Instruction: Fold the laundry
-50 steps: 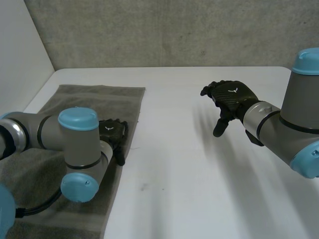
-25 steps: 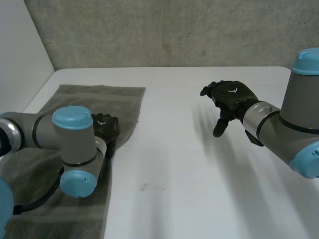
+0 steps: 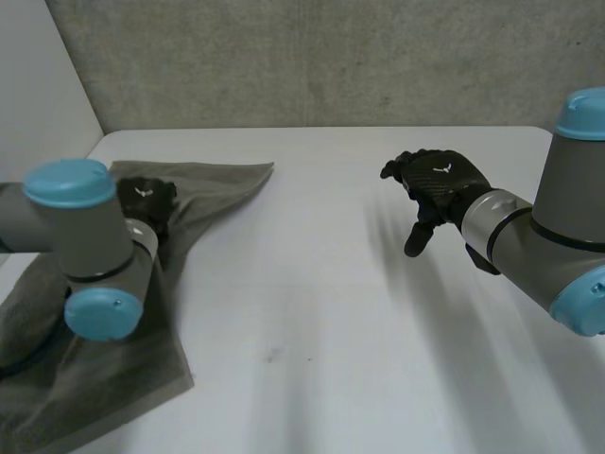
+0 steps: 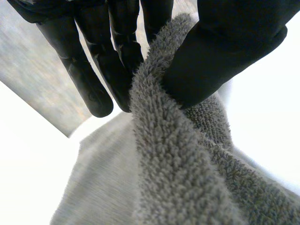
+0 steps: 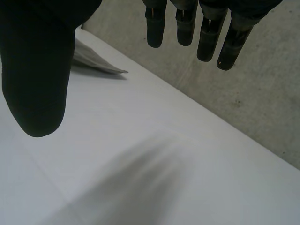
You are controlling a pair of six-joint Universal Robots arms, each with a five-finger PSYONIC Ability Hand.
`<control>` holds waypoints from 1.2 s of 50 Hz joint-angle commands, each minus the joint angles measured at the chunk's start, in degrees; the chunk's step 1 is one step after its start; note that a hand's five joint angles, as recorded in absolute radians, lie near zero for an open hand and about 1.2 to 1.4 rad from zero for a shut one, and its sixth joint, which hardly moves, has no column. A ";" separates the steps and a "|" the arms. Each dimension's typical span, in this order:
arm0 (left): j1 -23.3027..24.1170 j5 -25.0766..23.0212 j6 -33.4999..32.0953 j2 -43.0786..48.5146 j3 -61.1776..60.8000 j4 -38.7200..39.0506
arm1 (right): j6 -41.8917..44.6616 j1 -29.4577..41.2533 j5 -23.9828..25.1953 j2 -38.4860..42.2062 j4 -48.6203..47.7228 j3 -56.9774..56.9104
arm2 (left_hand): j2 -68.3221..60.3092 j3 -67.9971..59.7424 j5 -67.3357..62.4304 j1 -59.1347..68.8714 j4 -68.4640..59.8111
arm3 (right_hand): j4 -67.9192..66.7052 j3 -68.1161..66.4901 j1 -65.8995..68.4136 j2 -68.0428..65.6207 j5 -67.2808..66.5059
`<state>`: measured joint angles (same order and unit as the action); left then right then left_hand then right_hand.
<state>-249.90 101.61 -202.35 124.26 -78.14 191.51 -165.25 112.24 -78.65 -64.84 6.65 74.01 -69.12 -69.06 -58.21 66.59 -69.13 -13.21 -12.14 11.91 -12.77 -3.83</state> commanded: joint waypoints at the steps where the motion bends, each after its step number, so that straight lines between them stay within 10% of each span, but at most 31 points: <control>1: 0.81 -0.45 -3.93 -9.46 -4.55 -0.34 | -0.34 -0.36 0.69 1.73 -1.28 -3.42 | -10.88 -10.94 -11.79 13.41 -10.87 | 3.21 2.14 -1.91 2.77 3.83; 16: 9.08 -0.45 -4.55 -22.74 -9.84 -5.26 | -22.72 3.58 7.28 15.09 -18.59 -11.87 | -10.88 -10.94 -11.79 13.41 -10.87 | 3.21 2.14 -1.91 2.77 3.83; 38: 14.09 -0.01 -4.11 -27.06 -12.30 -7.64 | -38.04 19.68 4.47 26.35 -21.33 -15.48 | -10.88 -10.94 -11.79 13.41 -10.87 | 3.21 2.14 -1.91 2.77 3.83; 47: 15.41 -0.10 -3.76 -30.13 -14.93 -7.46 | -39.01 20.03 -2.99 33.55 -22.38 -24.52 | -10.88 -10.94 -11.79 13.41 -10.87 | -66.72 -67.79 68.02 -67.16 -66.10; 60: 14.53 -0.18 -3.85 -30.31 -12.39 -6.76 | -36.29 13.53 -5.90 19.75 -24.31 -16.71 | -10.88 -10.94 -11.79 13.41 -10.87 | -66.79 -67.86 68.09 -67.23 -66.17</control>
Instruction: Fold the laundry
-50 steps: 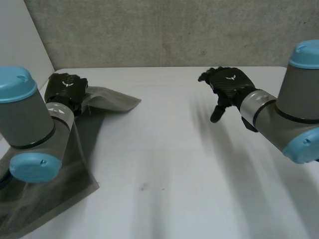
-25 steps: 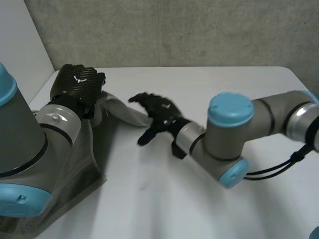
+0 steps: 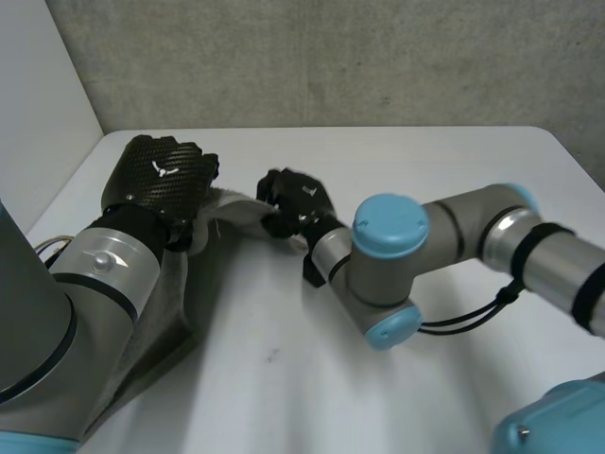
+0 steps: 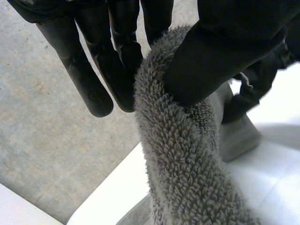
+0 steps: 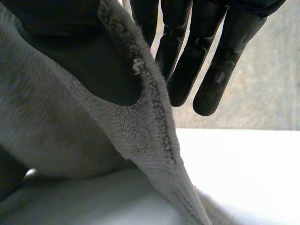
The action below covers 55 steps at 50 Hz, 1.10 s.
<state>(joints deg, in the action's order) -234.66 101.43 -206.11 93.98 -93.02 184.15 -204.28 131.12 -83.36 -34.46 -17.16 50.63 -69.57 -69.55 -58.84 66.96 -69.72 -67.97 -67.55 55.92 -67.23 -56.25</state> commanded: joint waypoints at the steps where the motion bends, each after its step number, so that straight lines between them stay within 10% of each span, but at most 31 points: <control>1: -1.24 -0.01 0.00 -0.03 3.71 1.20 | 5.44 -7.52 -1.37 -14.89 -1.03 8.94 | -10.43 -10.45 -11.16 13.04 -10.28 | -12.03 -12.45 24.08 -12.77 -13.75; 11: -2.38 -7.56 3.61 3.58 10.23 2.09 | 35.14 -13.87 2.93 -35.66 1.85 21.07 | -10.43 -10.45 -11.16 13.04 -10.28 | -12.03 -12.45 24.08 -12.77 -13.75; 19: -4.31 -15.63 16.33 11.47 17.51 -12.21 | 50.96 -13.70 3.46 -43.76 15.46 24.60 | -10.43 -10.45 -11.16 13.04 -10.28 | -12.03 -12.45 24.08 -12.77 -13.75; 27: -7.74 -19.60 18.02 19.99 18.66 -19.70 | 63.37 -13.43 3.02 -42.80 31.47 24.96 | -10.43 -10.45 -11.16 13.04 -10.28 | -12.03 -12.45 24.08 -12.77 -13.75; 42: -8.27 -18.81 17.05 30.47 22.71 -16.90 | 65.41 -9.04 1.18 -25.13 32.72 18.80 | -10.43 -10.45 -11.16 13.04 -10.28 | -12.03 -12.45 24.08 -12.77 -13.75; 47: -8.36 -18.81 10.64 30.73 30.79 -12.76 | 66.11 -9.04 0.04 -20.21 27.36 7.99 | -10.43 -10.45 -11.16 13.04 -10.28 | -12.03 -12.45 24.08 -12.77 -13.75; 55: -8.36 -15.83 -3.07 27.48 46.26 7.01 | 65.67 -9.56 -5.94 -25.05 -8.41 -0.44 | -10.43 -10.45 -11.16 13.04 -10.28 | -12.03 -12.45 24.08 -12.77 -13.75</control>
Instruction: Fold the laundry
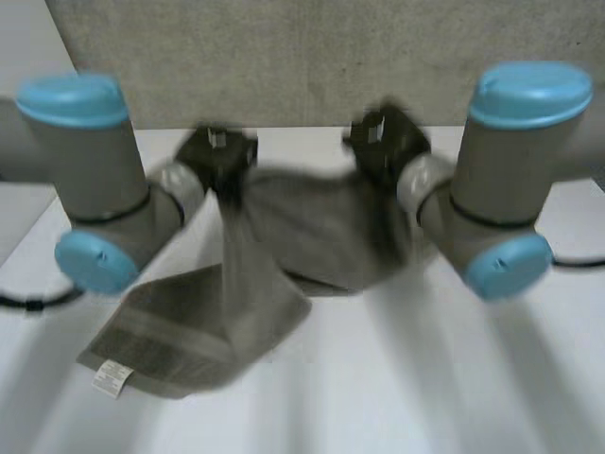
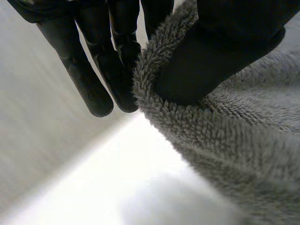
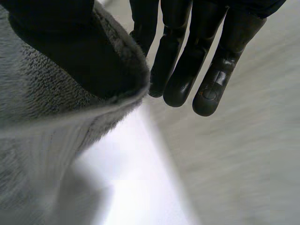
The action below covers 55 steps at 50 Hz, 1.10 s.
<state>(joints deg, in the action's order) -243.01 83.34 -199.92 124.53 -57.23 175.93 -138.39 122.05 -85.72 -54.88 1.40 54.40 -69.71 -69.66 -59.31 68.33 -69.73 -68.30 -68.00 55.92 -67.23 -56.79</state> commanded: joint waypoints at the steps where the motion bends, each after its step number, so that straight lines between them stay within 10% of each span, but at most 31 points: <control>1: 0.00 2.09 -9.87 -4.72 10.99 20.28 | -0.13 -1.11 -3.14 -6.80 -35.59 -1.95 | -10.29 -10.34 -10.69 11.67 -10.27 | -11.70 -12.00 24.08 -12.77 -13.21; 8: -0.71 1.12 -6.27 -7.81 7.83 23.84 | 0.05 -2.26 -0.85 -12.45 -47.46 8.53 | -10.29 -10.34 -10.69 11.67 -10.27 | -11.70 -12.00 24.08 -12.77 -13.21; 33: -3.69 -6.70 0.58 -3.24 -25.21 8.72 | -1.62 -3.13 3.98 -12.54 -12.13 31.82 | 4.66 4.61 4.26 -3.28 4.68 | -11.70 -12.00 24.08 -12.77 -13.21; 42: -3.61 -5.91 2.07 -5.43 -25.74 8.81 | -9.26 -6.12 3.90 -13.68 -10.81 30.59 | 36.41 36.36 36.01 -35.03 36.43 | -11.70 -12.00 24.08 -12.77 -13.21; 55: -2.73 3.50 14.21 -12.20 -35.23 9.69 | -14.63 -8.58 2.67 -14.65 -7.64 30.15 | 38.14 38.09 37.74 -36.75 38.15 | -11.70 -12.00 24.08 -12.77 -13.21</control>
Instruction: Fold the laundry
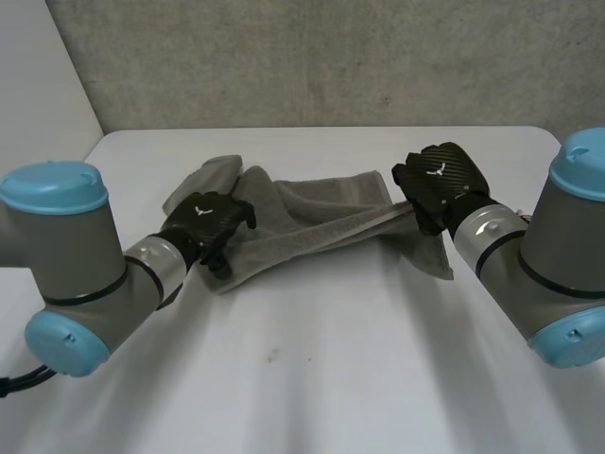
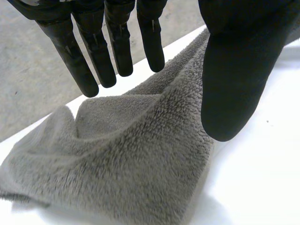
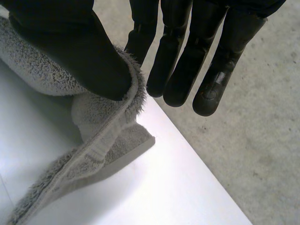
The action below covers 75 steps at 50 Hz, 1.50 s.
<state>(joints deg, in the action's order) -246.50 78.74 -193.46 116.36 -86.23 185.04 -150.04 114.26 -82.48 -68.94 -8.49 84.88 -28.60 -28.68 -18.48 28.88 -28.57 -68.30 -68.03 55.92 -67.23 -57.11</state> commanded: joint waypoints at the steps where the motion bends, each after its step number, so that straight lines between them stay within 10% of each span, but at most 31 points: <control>1: 1.01 10.45 9.23 -4.82 -7.71 1.02 | -3.32 -0.79 -0.58 -0.58 2.25 -0.50 | -2.98 -2.90 -3.10 2.70 -3.01 | -11.70 -11.97 24.08 -12.77 -12.89; 12: 6.02 21.45 12.32 -7.91 -14.57 1.21 | -3.59 -0.79 -0.49 0.03 2.25 -0.16 | -4.15 -4.08 -4.28 3.88 -4.19 | -11.70 -11.97 24.08 -12.77 -12.89; 60: 5.94 21.02 10.91 23.21 18.82 6.83 | -3.24 -0.97 0.30 0.73 1.81 1.16 | -9.70 -9.63 -9.83 9.43 -9.74 | -11.70 -11.97 24.08 -12.77 -12.89; 69: 5.06 21.02 5.99 24.70 19.78 7.01 | -3.06 -1.49 0.13 1.26 1.63 0.73 | -20.97 -20.90 -21.10 20.70 -21.01 | -11.70 -11.97 24.08 -12.77 -12.89; 72: 3.75 21.02 3.36 24.70 19.08 6.83 | -2.80 -2.02 -0.14 1.96 1.63 0.03 | -51.27 -51.19 -51.39 50.99 -51.30 | -11.70 -11.97 24.08 -12.77 -12.89; 75: 1.99 21.02 2.31 23.39 18.30 6.31 | -2.71 -2.90 -0.14 2.14 1.63 -1.20 | -51.40 -51.32 -51.52 51.12 -51.43 | -11.70 -11.97 24.08 -12.77 -12.89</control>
<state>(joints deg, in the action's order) -241.62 99.75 -187.88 141.07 -66.52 192.03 -153.12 112.83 -82.39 -67.77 -6.81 85.67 -52.06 -51.97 -41.62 52.34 -51.78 -68.30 -68.03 55.92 -67.23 -57.31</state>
